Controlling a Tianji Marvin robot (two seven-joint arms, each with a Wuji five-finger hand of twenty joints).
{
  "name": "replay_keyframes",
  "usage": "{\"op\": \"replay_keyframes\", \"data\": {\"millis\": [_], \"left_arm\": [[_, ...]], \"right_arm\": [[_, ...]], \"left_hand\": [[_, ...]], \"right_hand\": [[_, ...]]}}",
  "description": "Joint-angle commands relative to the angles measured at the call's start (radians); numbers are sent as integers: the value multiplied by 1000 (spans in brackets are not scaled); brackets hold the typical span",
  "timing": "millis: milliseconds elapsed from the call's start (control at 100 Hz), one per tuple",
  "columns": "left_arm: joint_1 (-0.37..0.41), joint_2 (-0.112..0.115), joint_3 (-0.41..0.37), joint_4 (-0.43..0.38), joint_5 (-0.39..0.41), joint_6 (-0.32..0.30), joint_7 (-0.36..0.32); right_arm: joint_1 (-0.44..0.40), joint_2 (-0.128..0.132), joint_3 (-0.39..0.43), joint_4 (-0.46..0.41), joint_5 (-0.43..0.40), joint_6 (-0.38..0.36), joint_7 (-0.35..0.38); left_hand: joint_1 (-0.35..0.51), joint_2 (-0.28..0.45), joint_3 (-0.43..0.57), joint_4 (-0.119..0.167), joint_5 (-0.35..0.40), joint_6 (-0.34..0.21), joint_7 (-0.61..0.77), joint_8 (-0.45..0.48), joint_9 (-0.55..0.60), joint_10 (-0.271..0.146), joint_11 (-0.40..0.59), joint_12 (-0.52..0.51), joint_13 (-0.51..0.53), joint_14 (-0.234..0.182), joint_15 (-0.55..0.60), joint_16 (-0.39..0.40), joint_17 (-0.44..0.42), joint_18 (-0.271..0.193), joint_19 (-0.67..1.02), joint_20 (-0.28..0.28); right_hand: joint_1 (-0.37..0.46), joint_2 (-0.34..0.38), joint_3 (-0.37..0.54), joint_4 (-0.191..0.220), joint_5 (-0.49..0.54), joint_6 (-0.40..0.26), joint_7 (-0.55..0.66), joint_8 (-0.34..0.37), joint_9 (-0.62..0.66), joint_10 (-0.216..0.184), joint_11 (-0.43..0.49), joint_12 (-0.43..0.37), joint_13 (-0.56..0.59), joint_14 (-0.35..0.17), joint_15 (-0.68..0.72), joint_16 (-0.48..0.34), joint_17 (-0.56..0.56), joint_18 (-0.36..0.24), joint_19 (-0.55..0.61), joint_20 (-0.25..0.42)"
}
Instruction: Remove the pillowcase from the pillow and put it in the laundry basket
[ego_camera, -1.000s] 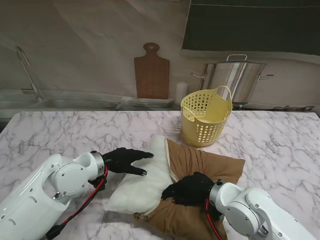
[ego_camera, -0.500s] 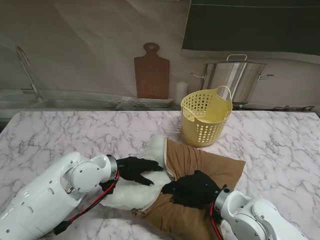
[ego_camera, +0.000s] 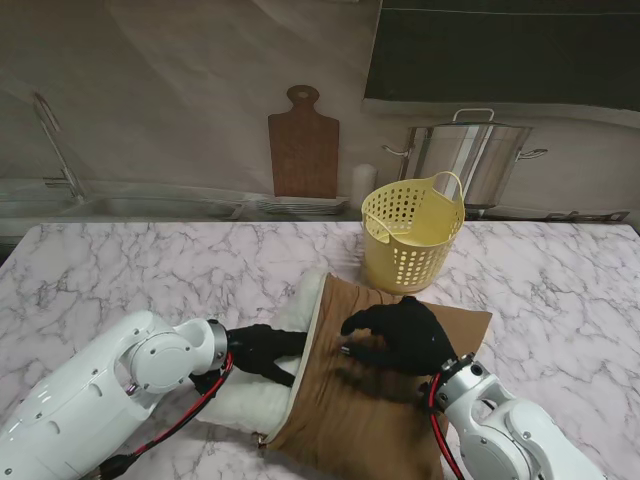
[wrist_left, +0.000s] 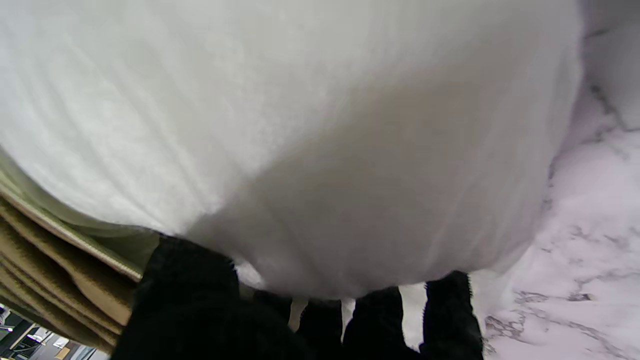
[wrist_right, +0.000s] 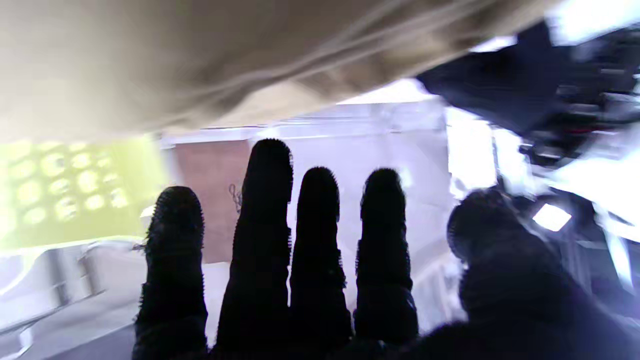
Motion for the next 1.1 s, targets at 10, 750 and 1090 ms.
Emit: {"op": "replay_keyframes", "data": {"millis": [10, 750, 1090], "left_arm": [[36, 17, 14, 22, 6, -6, -45], [5, 29, 62, 28, 10, 46, -106], [-27, 37, 99, 39, 10, 75, -142]], "right_arm": [[44, 2, 3, 4, -4, 66, 69], [177, 33, -67, 197, -188, 261, 202], [52, 35, 75, 134, -285, 279, 237]], "left_hand": [[15, -59, 15, 14, 52, -25, 88, 21, 11, -20, 35, 9, 22, 33, 49, 1, 1, 24, -137, -9], [-29, -56, 14, 14, 22, -21, 73, 17, 1, -12, 33, 2, 4, 55, 44, -5, -6, 25, -167, -1], [-26, -55, 16, 15, 5, -15, 62, 8, -5, -9, 29, 1, -5, 56, 40, -7, -5, 21, -183, 6]], "right_hand": [[-76, -62, 9, -6, -122, 19, -103, 30, -155, 47, -54, -11, -110, 23, -50, -7, -25, -54, 55, 44], [240, -186, 230, -123, 109, -82, 399, -96, 350, -79, 345, 235, 360, -124, 650, 169, 291, -149, 401, 189], [245, -209, 266, -125, 138, -41, 406, -104, 408, -77, 468, 310, 379, -173, 849, 214, 298, -119, 388, 166]]}}
